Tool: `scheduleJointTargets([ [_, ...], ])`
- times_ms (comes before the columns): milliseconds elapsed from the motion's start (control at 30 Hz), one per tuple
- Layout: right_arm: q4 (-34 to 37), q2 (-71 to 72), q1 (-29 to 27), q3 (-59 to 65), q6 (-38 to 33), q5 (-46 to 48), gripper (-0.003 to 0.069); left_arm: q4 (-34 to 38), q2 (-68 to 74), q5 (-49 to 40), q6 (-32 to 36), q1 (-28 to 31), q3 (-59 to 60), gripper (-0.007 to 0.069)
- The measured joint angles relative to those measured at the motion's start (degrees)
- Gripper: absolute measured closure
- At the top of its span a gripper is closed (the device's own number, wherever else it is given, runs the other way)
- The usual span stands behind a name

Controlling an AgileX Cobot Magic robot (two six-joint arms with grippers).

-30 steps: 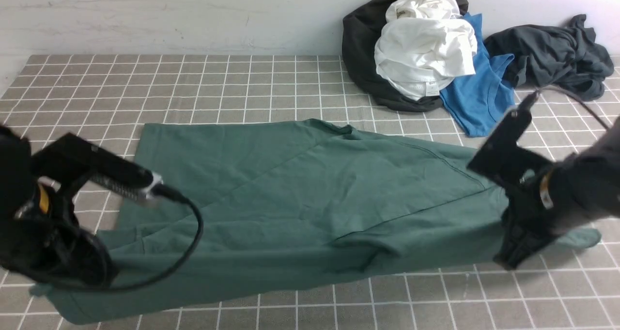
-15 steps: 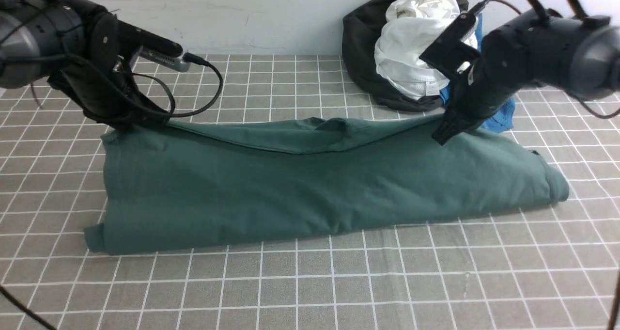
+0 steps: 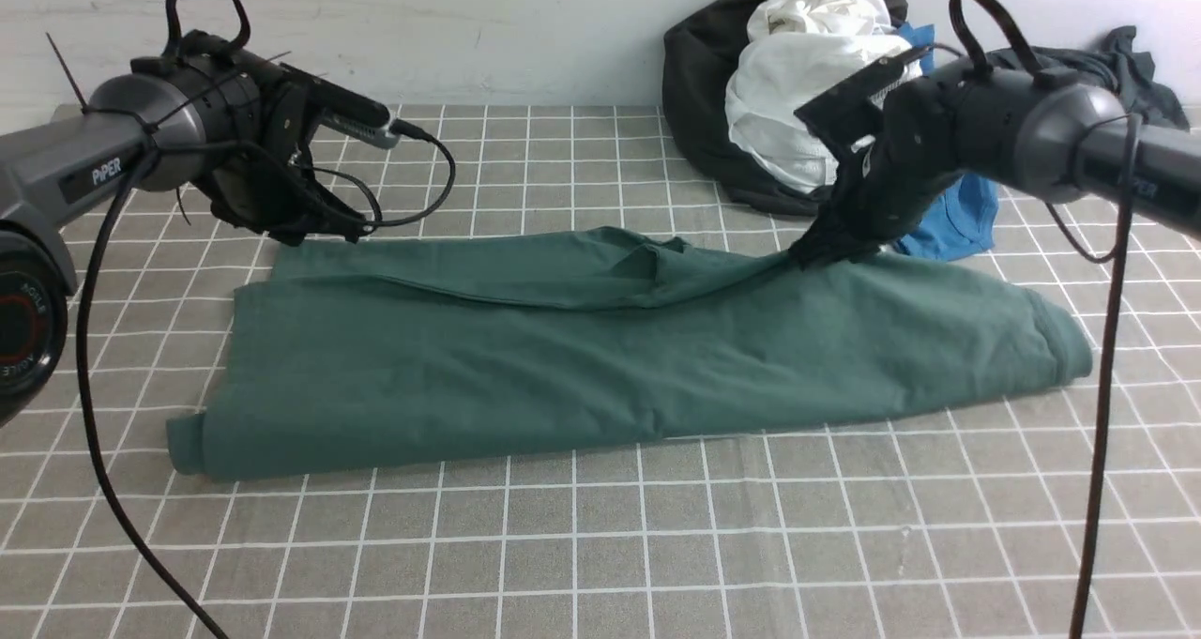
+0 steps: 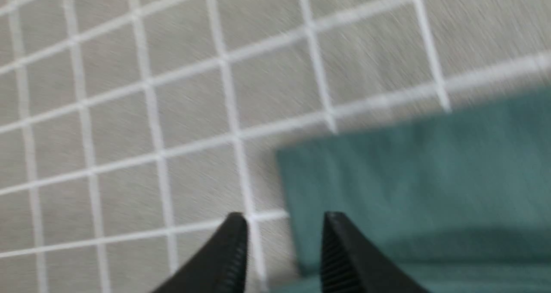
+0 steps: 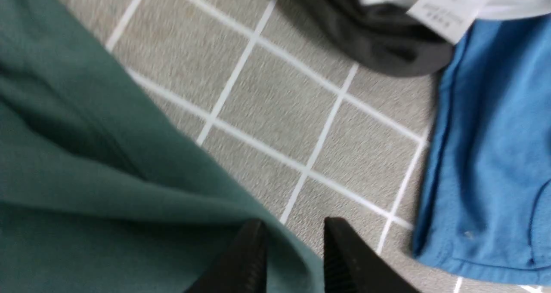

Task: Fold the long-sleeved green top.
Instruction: Use both arms to drag the lower edge of the fabric forward and fold it over the upper edge

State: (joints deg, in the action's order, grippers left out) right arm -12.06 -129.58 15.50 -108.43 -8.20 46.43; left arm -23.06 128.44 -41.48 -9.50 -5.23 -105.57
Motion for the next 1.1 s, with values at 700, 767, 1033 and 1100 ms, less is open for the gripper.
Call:
scheduleJointTargets([
  [700,39.5,-10.5,3.8,-7.8,-50.1,-1.4,0.0671,29.5,0.0,-17.9,22.6,-2.9,-2.8,0.0622],
  [767,42.7,-11.6,3.3,-7.8,-47.3,-9.4,0.0671,29.8,0.0,-18.6,23.4,-2.9,-2.8,0.0631],
  [1033,55.0,-10.5,-1.7,-7.8,-36.5,-14.9,0.0671,26.1,0.0,-19.7,23.6,-1.7,-2.8,0.0632],
  [1100,51.7,-8.6,-3.1,-7.8,-35.5,-6.7,0.0671,24.9,-0.4,-21.1,23.6,-0.7,-2.8,0.0632],
])
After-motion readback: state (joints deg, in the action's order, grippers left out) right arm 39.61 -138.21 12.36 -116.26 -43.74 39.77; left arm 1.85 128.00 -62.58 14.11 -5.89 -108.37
